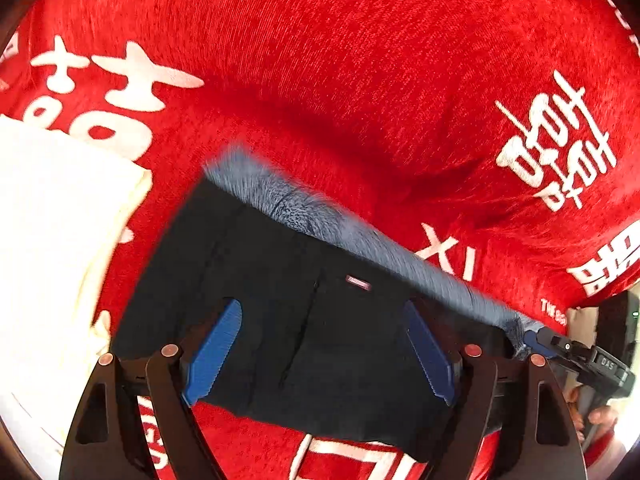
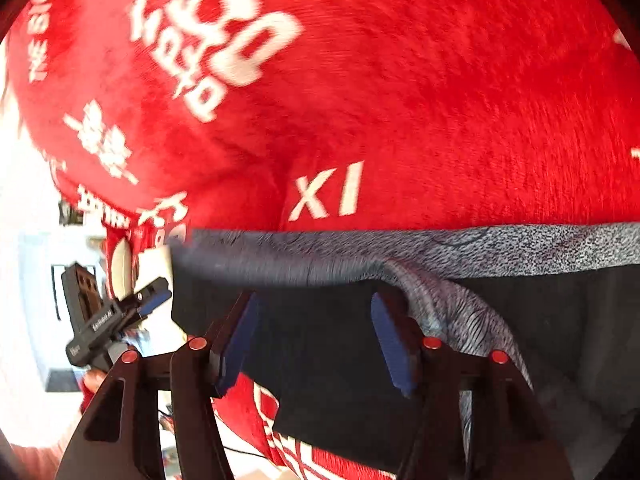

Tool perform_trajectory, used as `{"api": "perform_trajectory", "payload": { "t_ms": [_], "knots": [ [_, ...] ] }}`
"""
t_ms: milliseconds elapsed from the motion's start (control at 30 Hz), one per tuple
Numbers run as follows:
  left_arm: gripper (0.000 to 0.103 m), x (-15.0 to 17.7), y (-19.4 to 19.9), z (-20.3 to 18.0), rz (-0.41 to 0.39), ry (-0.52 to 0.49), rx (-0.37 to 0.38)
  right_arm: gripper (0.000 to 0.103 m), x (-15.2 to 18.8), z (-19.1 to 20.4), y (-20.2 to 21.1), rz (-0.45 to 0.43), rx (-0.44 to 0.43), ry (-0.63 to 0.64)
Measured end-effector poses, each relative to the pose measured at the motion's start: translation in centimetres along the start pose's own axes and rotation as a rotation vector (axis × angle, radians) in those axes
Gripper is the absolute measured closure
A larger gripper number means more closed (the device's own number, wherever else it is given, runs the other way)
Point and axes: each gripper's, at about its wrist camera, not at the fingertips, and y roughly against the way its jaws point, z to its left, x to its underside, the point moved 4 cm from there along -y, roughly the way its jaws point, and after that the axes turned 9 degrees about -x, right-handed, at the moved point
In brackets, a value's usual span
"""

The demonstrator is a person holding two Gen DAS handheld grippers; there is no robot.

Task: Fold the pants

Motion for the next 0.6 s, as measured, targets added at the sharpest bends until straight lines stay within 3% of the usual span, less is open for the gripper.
{"api": "perform_trajectory", "payload": {
  "t_ms": [33,67,167,267,333,400,500,600],
  "knots": [
    [0.019,0.3,-0.4,-0.4,-0.003,-0.021,-0.019,0.075,0.3,0.2,-0.7,0.030,0.006,0.009],
    [0.019,0.2,-1.0,-0.7,-0.002,-0.038,-0.038,0.079,0.4,0.2,-1.3,0.047,0.017,0.016],
    [0.019,-0.5,-3.7,-1.5,-0.012,-0.082,-0.113,0.079,0.5,-0.4,-3.6,0.088,0.133,0.076],
    [0.019,-1.0,-6.9,-2.0,-0.020,-0.104,-0.225,0.083,-0.5,-1.5,-4.9,0.059,0.292,0.162],
    [0.019,-1.1,-7.4,-2.8,-0.061,-0.144,-0.289,0.083,-1.5,-2.2,-4.6,0.008,0.268,0.140],
    [0.019,-0.9,-7.4,-3.5,-0.053,-0.179,-0.326,0.083,-1.9,-3.0,-3.9,-0.018,0.206,0.049],
    [0.019,-0.2,-6.4,-4.2,-0.031,-0.176,-0.289,0.078,-1.5,-3.0,-1.4,-0.073,0.148,0.003],
    [0.019,1.7,-4.6,-5.2,-0.018,-0.193,-0.268,0.063,0.0,-3.2,1.1,-0.104,0.131,-0.004]
  ]
}}
